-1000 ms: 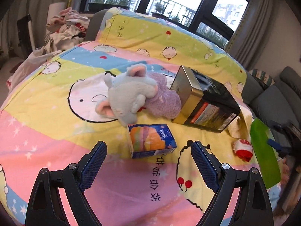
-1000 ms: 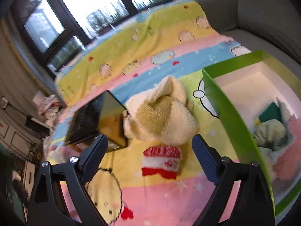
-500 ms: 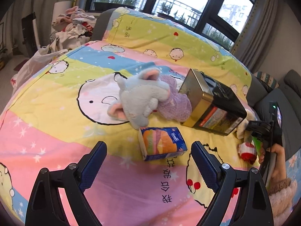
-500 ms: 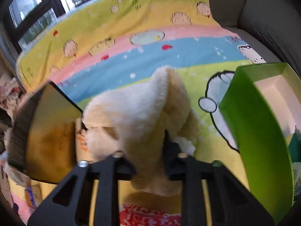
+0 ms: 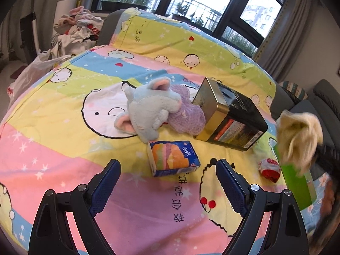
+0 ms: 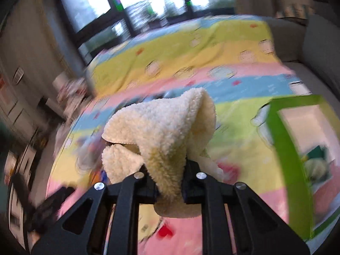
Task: Organize soft objects
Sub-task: 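Close the right gripper on the cream fluffy cloth and lift it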
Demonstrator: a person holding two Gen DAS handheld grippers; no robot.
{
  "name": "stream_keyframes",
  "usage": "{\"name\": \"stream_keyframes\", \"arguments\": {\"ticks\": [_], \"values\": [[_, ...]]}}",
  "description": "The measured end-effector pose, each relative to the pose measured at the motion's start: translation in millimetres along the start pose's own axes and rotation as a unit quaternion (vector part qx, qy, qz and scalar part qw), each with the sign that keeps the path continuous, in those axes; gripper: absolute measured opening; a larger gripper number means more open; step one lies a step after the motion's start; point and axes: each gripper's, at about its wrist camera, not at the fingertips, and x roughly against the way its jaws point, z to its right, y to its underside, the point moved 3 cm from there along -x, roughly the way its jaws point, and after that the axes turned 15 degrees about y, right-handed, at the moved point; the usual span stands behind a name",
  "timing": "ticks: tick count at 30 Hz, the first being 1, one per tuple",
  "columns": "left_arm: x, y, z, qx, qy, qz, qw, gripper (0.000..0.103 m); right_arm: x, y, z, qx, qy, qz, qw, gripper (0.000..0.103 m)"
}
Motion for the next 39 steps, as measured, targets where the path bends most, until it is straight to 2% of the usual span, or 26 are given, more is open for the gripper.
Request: {"name": "stream_keyframes", "arguments": {"ticks": [4, 6, 9, 11, 14, 15, 17, 19, 21, 23, 27, 31, 33, 35, 37, 39], "values": [[-2.5, 5.0, 6.0, -0.003, 0.004, -0.009, 0.9999, 0.091, -28.8, 42.2, -47.6, 0.054, -0.037, -0.066, 0.996, 0.018], [-4.6, 7.5, 7.0, -0.005, -0.003, -0.012, 0.9999, 0.091, -52.0, 55.9, -65.3, 0.082, -0.029, -0.097, 0.991, 0.018], [-7.7, 10.2, 8.6, -0.014, -0.011, -0.019, 0.9997, 0.091, -72.6, 66.7, -78.9, 0.114, -0.022, -0.110, 0.987, 0.018], [-8.4, 10.7, 9.5, -0.015, -0.014, -0.019, 0.9996, 0.091, -76.5, 68.4, -80.7, 0.120, -0.012, -0.113, 0.986, 0.030], [-8.7, 11.4, 11.1, -0.017, -0.005, -0.024, 0.9996, 0.091, -66.7, 56.0, -70.4, 0.096, -0.035, -0.104, 0.989, 0.053], [-8.6, 11.8, 12.7, -0.018, -0.001, -0.024, 0.9995, 0.091, -61.1, 51.6, -64.5, 0.086, -0.042, -0.098, 0.991, 0.064], [-8.9, 12.7, 17.2, -0.020, 0.010, -0.026, 0.9994, 0.091, -49.1, 43.3, -52.7, 0.063, -0.058, -0.078, 0.993, 0.069], [-10.5, 14.8, 22.3, -0.021, 0.027, -0.030, 0.9990, 0.091, -39.4, 35.5, -42.5, 0.043, -0.069, -0.056, 0.995, 0.079], [-14.6, 18.8, 29.2, -0.019, 0.052, -0.043, 0.9975, 0.091, -39.1, 31.1, -35.3, 0.023, -0.075, -0.042, 0.996, 0.082], [-20.0, 23.9, 36.8, -0.020, 0.073, -0.057, 0.9955, 0.091, -47.0, 31.1, -33.5, 0.008, -0.075, -0.053, 0.996, 0.082], [-31.3, 32.3, 51.7, -0.045, 0.079, -0.075, 0.9930, 0.091, -59.2, 40.5, -35.2, -0.002, -0.091, -0.091, 0.992, 0.082], [-49.0, 43.0, 57.7, -0.027, 0.112, -0.107, 0.9876, 0.091, -70.3, 47.1, -41.6, -0.007, -0.110, -0.117, 0.987, 0.082], [-57.2, 47.5, 59.9, -0.019, 0.127, -0.120, 0.9845, 0.082, -80.0, 51.4, -45.7, -0.008, -0.108, -0.133, 0.985, 0.081], [-64.0, 51.1, 60.3, -0.015, 0.125, -0.129, 0.9836, 0.075, -88.1, 56.4, -45.8, -0.009, -0.107, -0.149, 0.983, 0.076], [-70.6, 55.0, 58.2, -0.007, 0.124, -0.136, 0.9830, 0.066, -94.6, 61.4, -47.2, -0.009, -0.111, -0.166, 0.980, 0.066], [-75.0, 57.1, 57.9, -0.008, 0.120, -0.137, 0.9831, 0.057, -99.2, 67.4, -49.7, -0.015, -0.116, -0.178, 0.977, 0.064]]}}
